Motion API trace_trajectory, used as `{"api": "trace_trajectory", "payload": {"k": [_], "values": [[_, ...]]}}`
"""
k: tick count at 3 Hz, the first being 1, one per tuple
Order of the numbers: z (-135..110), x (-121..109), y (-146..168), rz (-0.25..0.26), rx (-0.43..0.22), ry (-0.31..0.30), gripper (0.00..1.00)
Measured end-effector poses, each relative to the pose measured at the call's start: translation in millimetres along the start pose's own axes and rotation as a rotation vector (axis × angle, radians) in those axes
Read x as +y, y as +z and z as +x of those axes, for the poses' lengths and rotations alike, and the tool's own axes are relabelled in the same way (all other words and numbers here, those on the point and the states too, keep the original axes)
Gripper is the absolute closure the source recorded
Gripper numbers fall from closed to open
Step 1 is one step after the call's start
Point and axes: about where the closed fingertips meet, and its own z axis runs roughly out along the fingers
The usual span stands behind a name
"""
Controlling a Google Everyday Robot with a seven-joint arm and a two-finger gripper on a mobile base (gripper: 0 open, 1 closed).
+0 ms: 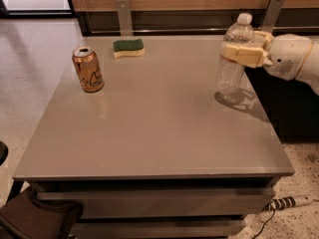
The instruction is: Move water bottle near sponge
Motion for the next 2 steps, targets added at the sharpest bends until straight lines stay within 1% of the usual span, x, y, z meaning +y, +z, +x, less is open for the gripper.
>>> {"api": "trace_trajectory", "payload": {"k": [1,2], "values": [[-33,-32,10,0.056,-0.019,-0.002,1.0],[-65,-64,30,0.111,-0.007,-0.017,1.0]]}}
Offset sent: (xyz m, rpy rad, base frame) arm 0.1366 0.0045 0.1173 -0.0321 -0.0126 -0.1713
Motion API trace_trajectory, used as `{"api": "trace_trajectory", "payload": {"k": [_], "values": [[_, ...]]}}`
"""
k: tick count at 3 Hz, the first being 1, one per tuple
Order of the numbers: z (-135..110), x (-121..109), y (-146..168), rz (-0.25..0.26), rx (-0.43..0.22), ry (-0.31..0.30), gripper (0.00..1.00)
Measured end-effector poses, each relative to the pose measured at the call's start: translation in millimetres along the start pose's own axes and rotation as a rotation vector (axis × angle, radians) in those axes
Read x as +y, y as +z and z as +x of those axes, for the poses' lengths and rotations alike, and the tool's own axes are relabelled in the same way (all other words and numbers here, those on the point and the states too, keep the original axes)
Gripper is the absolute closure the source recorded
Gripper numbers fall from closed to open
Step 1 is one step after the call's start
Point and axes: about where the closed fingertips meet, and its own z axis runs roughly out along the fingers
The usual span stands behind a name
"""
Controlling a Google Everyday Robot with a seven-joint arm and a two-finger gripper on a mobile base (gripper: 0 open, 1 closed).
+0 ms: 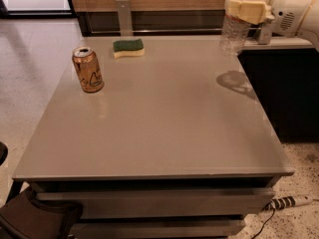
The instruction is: Move water bottle near sponge
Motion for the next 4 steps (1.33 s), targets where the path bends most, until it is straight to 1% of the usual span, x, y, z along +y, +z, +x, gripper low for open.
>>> {"api": "trace_trajectory", "payload": {"k": [1,2,3,4], "values": [[-20,-20,47,0.023,0.026,-0.013,1.0],[-28,-24,103,-0.003,0.024,-0.007,1.0],[-18,-19,155,-0.026,-0.014,0.034,1.0],[2,-7,188,-0.037,-0.049,0.065,1.0]]}}
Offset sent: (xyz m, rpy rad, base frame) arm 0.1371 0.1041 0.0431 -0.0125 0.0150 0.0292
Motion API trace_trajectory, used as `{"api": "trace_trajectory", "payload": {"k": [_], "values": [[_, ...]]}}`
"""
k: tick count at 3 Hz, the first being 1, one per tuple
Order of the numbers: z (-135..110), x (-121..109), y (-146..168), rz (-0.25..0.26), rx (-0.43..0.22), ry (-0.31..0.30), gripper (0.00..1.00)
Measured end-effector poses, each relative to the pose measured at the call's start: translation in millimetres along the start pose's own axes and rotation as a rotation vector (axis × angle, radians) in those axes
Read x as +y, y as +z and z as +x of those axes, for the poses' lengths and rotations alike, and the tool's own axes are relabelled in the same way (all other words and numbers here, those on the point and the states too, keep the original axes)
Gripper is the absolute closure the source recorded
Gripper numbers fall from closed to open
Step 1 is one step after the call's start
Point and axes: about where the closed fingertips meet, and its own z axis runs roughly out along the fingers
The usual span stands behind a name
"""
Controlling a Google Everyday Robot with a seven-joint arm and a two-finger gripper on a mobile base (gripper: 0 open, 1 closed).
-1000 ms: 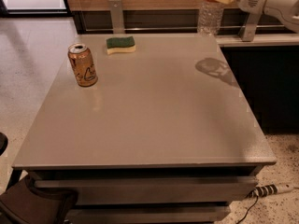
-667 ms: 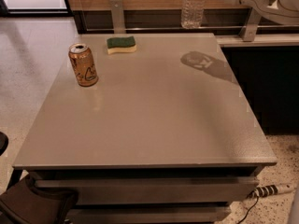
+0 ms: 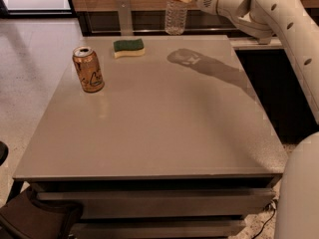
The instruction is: Move water bottle near sponge
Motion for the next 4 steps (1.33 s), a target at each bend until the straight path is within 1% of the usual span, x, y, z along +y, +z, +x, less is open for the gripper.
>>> {"api": "trace_trajectory", "payload": {"k": [1,2,3,4], "values": [[35,38,42,-0.012,-0.071,-0.009,1.0],[35,38,42,-0.012,-0.071,-0.009,1.0],[56,36,55,-0.012,-0.034,0.013,1.0],[75,29,66,-0.002,-0.026,0.04,1.0]]}}
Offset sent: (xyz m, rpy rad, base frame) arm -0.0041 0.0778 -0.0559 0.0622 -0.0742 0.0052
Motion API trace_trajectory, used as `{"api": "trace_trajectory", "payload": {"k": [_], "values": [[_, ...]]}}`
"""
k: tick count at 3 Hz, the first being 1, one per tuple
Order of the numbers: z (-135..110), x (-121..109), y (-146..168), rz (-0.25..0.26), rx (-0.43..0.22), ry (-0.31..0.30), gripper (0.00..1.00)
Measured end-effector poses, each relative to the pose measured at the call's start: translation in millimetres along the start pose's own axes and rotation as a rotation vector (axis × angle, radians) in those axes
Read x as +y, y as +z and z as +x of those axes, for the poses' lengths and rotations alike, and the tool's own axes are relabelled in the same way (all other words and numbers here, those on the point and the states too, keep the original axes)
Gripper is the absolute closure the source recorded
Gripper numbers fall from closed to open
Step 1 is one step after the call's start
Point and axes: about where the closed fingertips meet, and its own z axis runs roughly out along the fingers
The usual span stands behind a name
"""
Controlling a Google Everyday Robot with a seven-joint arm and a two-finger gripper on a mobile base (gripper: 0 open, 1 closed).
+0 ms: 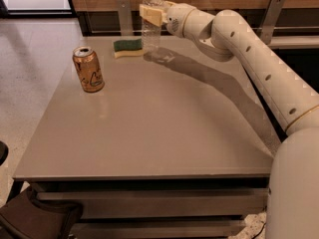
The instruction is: Move water bottle near sponge
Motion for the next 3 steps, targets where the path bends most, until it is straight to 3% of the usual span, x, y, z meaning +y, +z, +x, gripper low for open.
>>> {"api": "trace_trajectory", "payload": {"k": [1,2,3], "values": [[11,2,16,-0.022,0.04,-0.004,1.0],[29,6,20,-0.044,0.138,-0.027,1.0],[44,10,20,-0.049,0.19,-0.035,1.0]]}}
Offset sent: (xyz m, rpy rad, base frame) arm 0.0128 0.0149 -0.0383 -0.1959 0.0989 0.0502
